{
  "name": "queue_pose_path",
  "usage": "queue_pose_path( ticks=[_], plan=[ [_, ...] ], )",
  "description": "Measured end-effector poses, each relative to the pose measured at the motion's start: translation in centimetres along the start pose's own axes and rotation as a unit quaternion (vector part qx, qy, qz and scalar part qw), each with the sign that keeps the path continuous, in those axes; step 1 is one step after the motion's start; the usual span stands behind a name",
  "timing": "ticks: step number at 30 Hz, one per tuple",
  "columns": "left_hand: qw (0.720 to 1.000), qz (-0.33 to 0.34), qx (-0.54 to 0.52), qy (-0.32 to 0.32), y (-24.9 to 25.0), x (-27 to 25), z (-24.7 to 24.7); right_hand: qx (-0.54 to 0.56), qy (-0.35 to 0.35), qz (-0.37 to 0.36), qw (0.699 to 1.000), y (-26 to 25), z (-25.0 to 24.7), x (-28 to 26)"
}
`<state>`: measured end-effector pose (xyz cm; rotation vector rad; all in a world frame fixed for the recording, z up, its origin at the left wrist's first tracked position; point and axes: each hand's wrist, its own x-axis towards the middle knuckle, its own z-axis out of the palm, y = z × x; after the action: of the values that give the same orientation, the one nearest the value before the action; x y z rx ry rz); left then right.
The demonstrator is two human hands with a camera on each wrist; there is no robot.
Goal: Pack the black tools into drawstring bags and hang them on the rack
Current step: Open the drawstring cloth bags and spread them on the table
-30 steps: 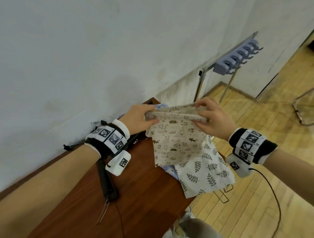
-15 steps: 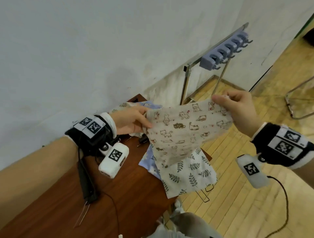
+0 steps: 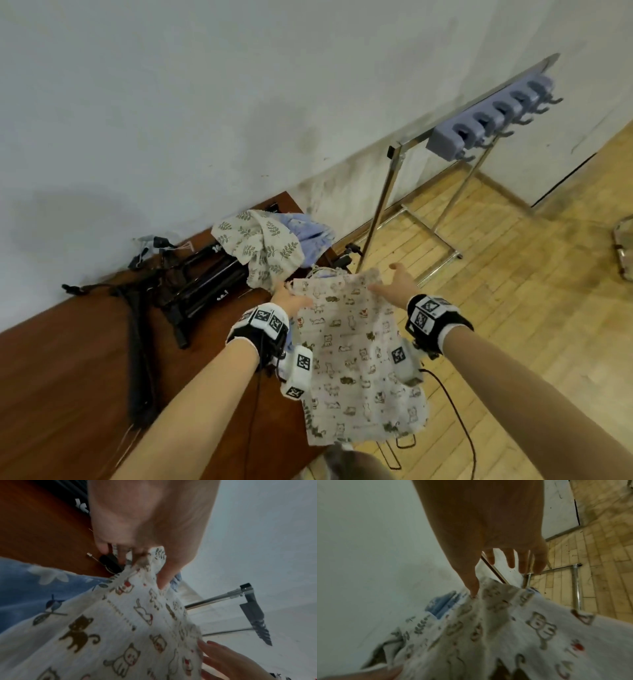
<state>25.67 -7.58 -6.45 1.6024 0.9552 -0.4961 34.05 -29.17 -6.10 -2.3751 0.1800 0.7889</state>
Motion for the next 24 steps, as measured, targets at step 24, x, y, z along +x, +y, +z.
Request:
queue_pose_path(
  ticks=[24],
  plan=[
    [0.943,-0.032,-0.196,-0.267,-4.4,-6.7,-3.6,0.324,-0.224,0.107,0.913,2.1,0.3,-4.3]
  ],
)
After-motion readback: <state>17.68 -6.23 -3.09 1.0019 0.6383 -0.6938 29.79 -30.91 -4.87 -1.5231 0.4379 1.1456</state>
